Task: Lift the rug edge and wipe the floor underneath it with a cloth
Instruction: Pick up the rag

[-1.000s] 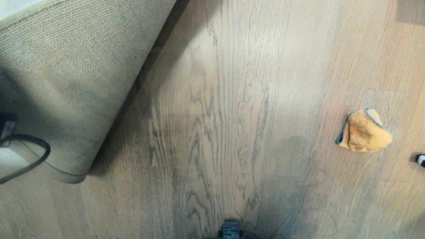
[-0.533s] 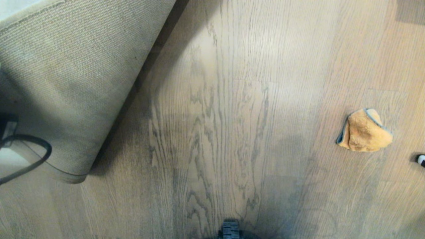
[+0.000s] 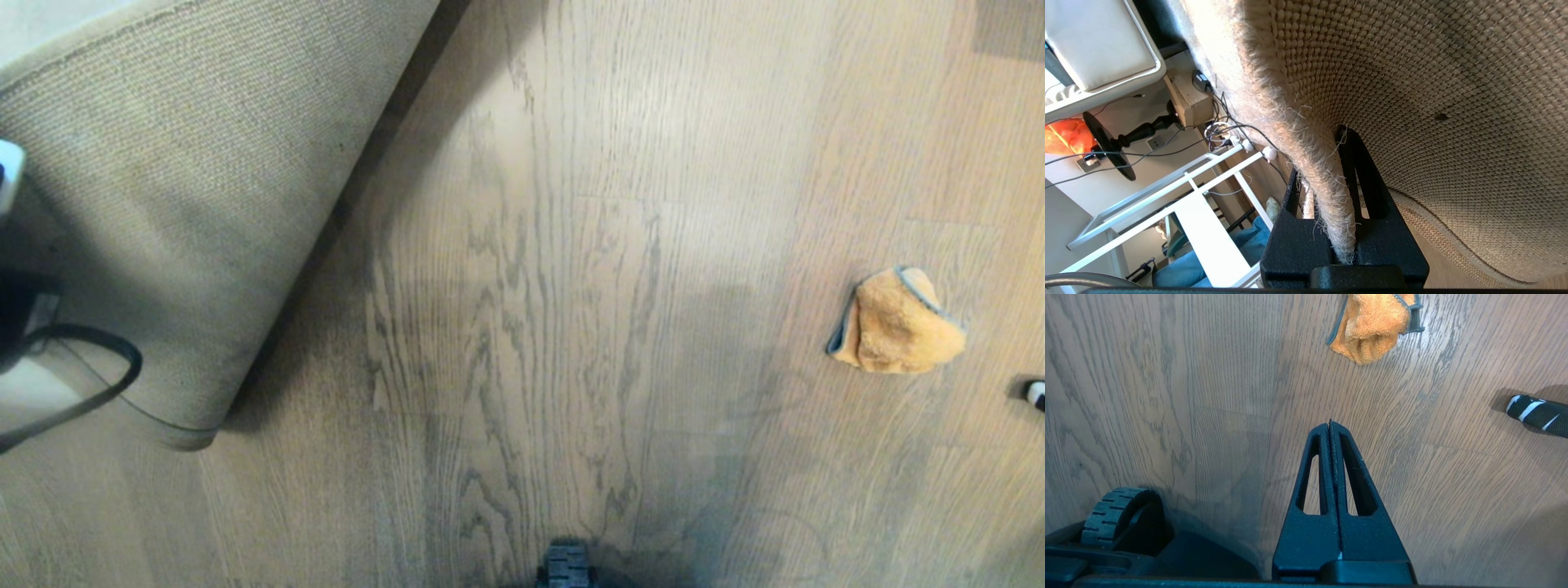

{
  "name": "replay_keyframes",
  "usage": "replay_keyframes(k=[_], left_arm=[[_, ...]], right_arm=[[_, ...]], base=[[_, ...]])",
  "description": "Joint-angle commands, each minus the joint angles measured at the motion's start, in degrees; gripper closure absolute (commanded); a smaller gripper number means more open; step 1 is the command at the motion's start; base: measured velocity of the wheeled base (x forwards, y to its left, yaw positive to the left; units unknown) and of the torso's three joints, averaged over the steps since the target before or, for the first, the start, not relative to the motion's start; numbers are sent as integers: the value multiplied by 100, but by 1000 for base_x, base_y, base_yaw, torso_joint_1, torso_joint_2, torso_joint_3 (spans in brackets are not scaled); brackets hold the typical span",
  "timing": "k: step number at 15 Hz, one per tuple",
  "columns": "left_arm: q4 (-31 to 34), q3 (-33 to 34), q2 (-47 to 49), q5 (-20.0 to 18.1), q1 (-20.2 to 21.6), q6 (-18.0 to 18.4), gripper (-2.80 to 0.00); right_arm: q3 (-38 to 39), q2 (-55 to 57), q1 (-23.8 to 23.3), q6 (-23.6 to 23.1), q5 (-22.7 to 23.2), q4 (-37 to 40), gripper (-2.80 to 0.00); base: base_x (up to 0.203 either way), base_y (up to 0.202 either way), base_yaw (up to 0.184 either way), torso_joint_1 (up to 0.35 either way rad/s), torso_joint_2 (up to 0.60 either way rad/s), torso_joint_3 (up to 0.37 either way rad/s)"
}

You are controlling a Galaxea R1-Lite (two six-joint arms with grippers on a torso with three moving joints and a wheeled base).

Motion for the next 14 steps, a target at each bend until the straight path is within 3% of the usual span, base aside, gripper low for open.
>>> replay_keyframes(k=[1, 5, 14], left_arm=[[-27, -52, 62, 26, 115, 26, 0], [-54, -79, 219, 4, 268, 9, 0], [-123, -166, 474, -3, 268, 8, 0]], right_arm=[[-151, 657, 10, -58, -3, 19, 0], [-55, 1118, 12, -197, 259, 68, 0], [472, 1657, 19, -189, 339, 94, 0]], base=[[0, 0, 0, 0, 0, 0], [0, 0, 0, 0, 0, 0], [0, 0, 0, 0, 0, 0]])
